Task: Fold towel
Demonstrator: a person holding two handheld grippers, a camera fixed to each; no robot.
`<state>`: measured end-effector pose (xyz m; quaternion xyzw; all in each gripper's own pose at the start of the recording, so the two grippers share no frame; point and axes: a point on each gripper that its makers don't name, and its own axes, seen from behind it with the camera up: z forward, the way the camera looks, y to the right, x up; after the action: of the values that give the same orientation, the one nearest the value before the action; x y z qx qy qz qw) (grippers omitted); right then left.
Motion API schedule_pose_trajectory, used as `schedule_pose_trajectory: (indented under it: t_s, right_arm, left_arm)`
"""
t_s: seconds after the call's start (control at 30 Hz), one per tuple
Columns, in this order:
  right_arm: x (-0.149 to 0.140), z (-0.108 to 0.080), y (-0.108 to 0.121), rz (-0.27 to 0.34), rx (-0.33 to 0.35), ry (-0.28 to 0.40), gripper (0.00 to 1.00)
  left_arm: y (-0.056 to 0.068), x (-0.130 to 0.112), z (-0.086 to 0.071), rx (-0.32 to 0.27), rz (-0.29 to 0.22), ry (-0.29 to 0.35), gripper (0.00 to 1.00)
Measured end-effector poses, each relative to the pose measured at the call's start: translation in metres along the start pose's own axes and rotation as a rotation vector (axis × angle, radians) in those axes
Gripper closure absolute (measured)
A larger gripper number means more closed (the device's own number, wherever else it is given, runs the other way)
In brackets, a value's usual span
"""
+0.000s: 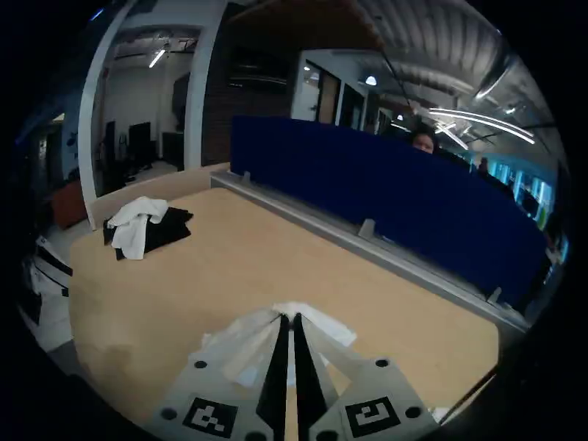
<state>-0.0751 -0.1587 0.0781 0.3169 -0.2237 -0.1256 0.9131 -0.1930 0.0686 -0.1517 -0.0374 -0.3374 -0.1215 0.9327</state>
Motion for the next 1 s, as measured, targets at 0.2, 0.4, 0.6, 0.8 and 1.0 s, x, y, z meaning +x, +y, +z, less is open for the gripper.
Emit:
schedule_pose_trajectory:
  t_s: [0.2,0.4,0.6,0.8,1.0]
  right_arm:
    - [-0.003,-0.021,0.048,0.022,-0.065,-0.002,0.96]
    - [-0.012,-0.044,0.098,0.057,-0.129,-0.009,0.96]
    - [-0.023,-0.065,0.148,0.075,-0.19,-0.027,0.96]
    - [-0.033,-0.084,0.192,0.08,-0.248,-0.045,0.96]
    - [-0.038,-0.101,0.226,0.098,-0.294,-0.052,0.96]
  left_arm:
    - [0.014,0.006,0.009,-0.026,0.02,-0.005,0.06]
    - [0.028,0.012,0.018,-0.047,0.037,-0.013,0.06]
    - [0.039,0.017,0.026,-0.06,0.049,-0.018,0.06]
    - [0.049,0.02,0.034,-0.069,0.056,-0.023,0.06]
    - [0.059,0.024,0.039,-0.076,0.065,-0.026,0.06]
